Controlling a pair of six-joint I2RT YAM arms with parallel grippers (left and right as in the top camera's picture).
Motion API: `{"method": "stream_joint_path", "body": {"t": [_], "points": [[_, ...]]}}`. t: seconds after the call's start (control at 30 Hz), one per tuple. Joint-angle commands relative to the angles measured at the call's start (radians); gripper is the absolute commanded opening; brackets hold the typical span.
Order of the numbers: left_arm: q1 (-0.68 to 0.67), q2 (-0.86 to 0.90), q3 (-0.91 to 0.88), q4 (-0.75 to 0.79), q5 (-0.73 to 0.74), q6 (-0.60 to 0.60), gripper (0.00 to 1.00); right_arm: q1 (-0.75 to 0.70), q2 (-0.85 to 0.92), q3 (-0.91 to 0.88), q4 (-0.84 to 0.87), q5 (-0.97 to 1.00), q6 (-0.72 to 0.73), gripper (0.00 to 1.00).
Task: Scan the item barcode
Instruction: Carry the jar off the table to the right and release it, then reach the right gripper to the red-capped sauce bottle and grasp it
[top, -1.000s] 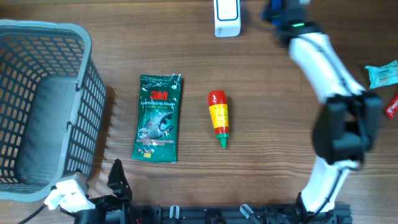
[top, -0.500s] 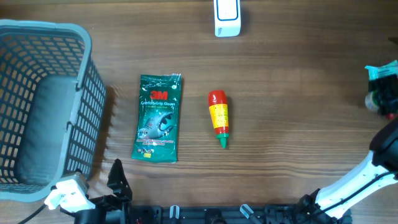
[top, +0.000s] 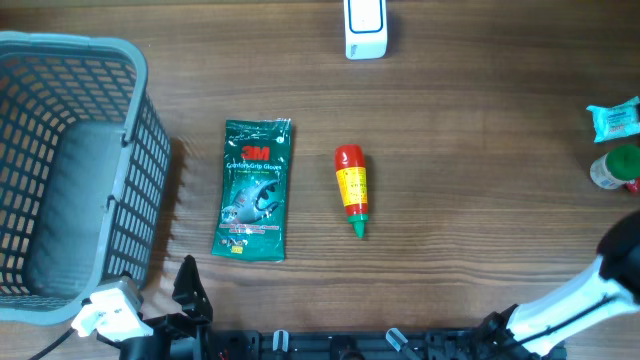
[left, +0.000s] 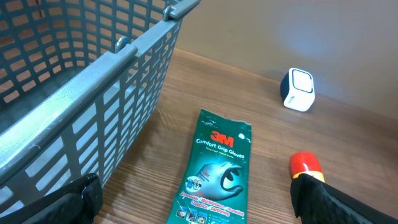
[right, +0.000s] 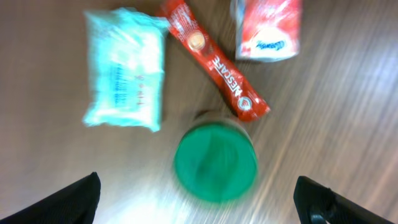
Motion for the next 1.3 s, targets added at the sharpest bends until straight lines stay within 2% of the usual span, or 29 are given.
{"method": "stream_joint_path", "body": {"t": [0.0,0.1,0.17,0.27,0.43,0.6,0.73,0.83,1.03,1.17,1.27], "points": [[-0.004,-0.003,0.001,0.003,-0.003,-0.006,1.0,0.021,-0.264,0.052,-0.079,-0.071,0.103,1.0],[-0.004,-0.003,0.001,0.003,-0.003,-0.006,1.0,0.072,-0.404,0.052,-0.167,-0.232,0.098,1.0],[-0.004,-0.003,0.001,0.003,-0.003,-0.006,1.0,0.133,-0.463,0.052,-0.208,-0.27,0.082,1.0],[-0.004,-0.003,0.001,0.003,-0.003,-0.006,1.0,0.318,-0.522,0.052,-0.256,-0.283,-0.003,1.0],[-0.004,-0.003,0.001,0.003,-0.003,-0.006,1.0,0.628,-0.513,-0.003,-0.29,-0.279,-0.084,1.0],[-0.004,-0.003,0.001,0.003,-0.003,-0.006,1.0,0.911,-0.483,-0.246,-0.115,-0.279,-0.085,1.0],[-0.004,-0.003,0.001,0.003,-0.003,-0.006,1.0,1.061,-0.431,-0.508,0.14,-0.276,-0.13,1.0],[-0.004,-0.003,0.001,0.003,-0.003,-0.006,1.0,1.155,-0.37,-0.626,0.269,-0.22,-0.137,1.0],[-0.004,-0.003,0.001,0.003,-0.003,-0.006,1.0,1.355,-0.249,-0.64,0.355,0.09,-0.126,1.0],[-0.004,-0.003,0.001,0.003,-0.003,-0.006,1.0,1.405,-0.181,-0.64,0.398,0.137,-0.126,0.99],[-0.004,-0.003,0.001,0.003,-0.003,-0.006,1.0,1.426,-0.107,-0.64,0.416,0.201,-0.126,0.95]]}}
